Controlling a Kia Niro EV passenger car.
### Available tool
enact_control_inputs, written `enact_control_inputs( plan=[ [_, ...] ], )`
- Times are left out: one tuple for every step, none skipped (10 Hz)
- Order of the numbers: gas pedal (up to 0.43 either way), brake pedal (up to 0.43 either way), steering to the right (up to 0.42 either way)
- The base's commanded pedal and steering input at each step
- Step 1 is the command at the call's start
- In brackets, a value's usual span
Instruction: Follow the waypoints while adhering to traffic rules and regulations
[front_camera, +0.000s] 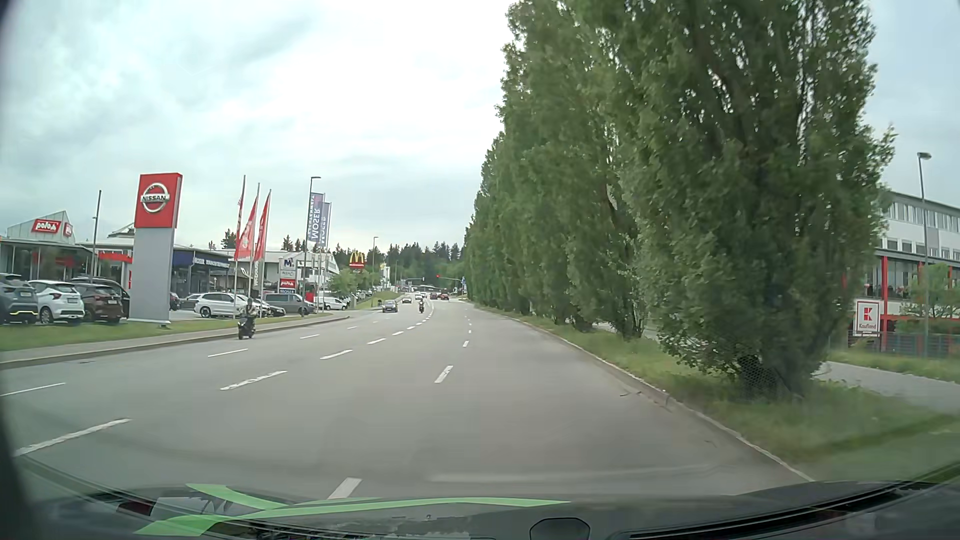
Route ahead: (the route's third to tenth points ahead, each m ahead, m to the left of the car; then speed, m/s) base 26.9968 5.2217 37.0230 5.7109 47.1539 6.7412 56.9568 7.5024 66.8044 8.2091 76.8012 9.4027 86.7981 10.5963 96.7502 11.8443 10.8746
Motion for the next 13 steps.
enact_control_inputs(
  plan=[
    [0.087, 0.000, -0.007],
    [0.087, 0.000, -0.007],
    [0.087, 0.000, -0.008],
    [0.087, 0.000, -0.008],
    [0.079, 0.000, -0.008],
    [0.079, 0.000, -0.008],
    [0.079, 0.000, -0.009],
    [0.079, 0.000, -0.009],
    [0.079, 0.000, -0.010],
    [0.079, 0.000, -0.011],
    [0.079, 0.000, -0.011],
    [0.079, 0.000, -0.011],
    [0.079, 0.000, -0.011]
  ],
)
